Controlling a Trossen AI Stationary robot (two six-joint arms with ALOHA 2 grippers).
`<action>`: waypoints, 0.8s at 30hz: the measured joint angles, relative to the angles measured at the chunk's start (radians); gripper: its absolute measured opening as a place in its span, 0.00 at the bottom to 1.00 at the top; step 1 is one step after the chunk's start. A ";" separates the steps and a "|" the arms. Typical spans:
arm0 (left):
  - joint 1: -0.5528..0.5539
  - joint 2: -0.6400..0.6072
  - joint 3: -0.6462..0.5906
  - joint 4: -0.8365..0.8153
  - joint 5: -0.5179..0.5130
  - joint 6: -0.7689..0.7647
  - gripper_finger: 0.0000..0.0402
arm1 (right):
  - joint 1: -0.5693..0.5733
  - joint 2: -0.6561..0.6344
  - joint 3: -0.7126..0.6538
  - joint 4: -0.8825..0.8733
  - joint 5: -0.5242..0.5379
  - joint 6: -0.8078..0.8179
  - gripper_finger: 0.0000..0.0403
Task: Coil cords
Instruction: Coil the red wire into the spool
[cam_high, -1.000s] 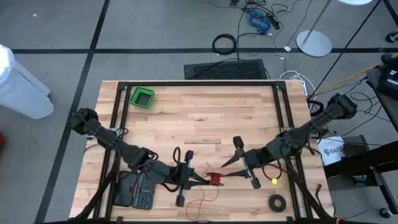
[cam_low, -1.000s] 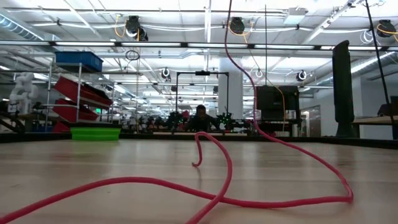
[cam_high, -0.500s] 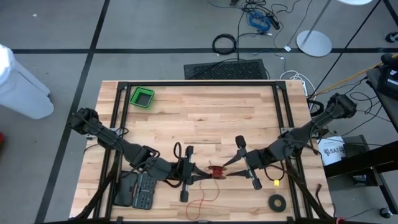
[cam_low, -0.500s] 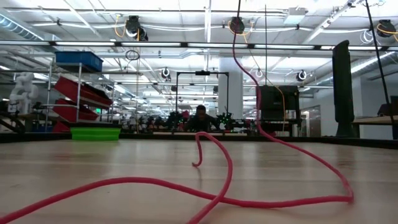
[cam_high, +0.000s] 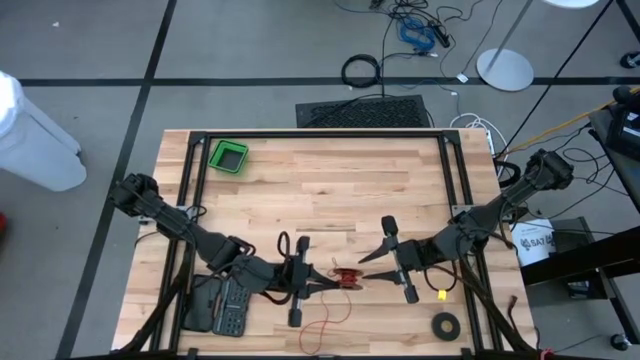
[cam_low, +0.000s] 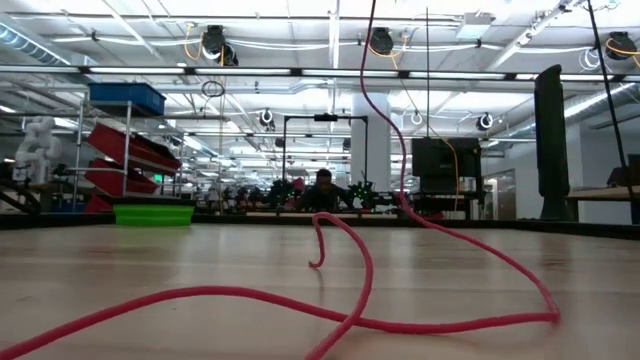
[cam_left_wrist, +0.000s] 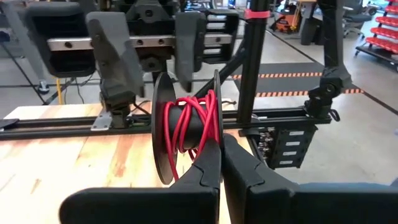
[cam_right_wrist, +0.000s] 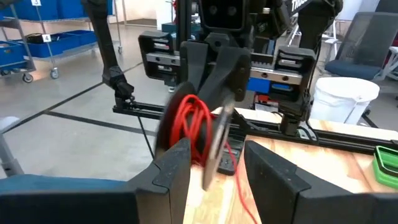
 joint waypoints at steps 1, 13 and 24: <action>0.000 0.000 0.000 0.000 0.000 -0.004 0.01 | 0.000 0.001 0.000 0.000 0.000 0.000 0.34; 0.001 0.000 0.000 -0.001 -0.013 -0.022 0.01 | -0.022 0.021 0.000 0.007 0.000 -0.031 0.10; 0.000 0.001 0.000 0.009 -0.018 -0.074 0.01 | -0.022 0.021 0.000 0.008 0.004 -0.040 0.00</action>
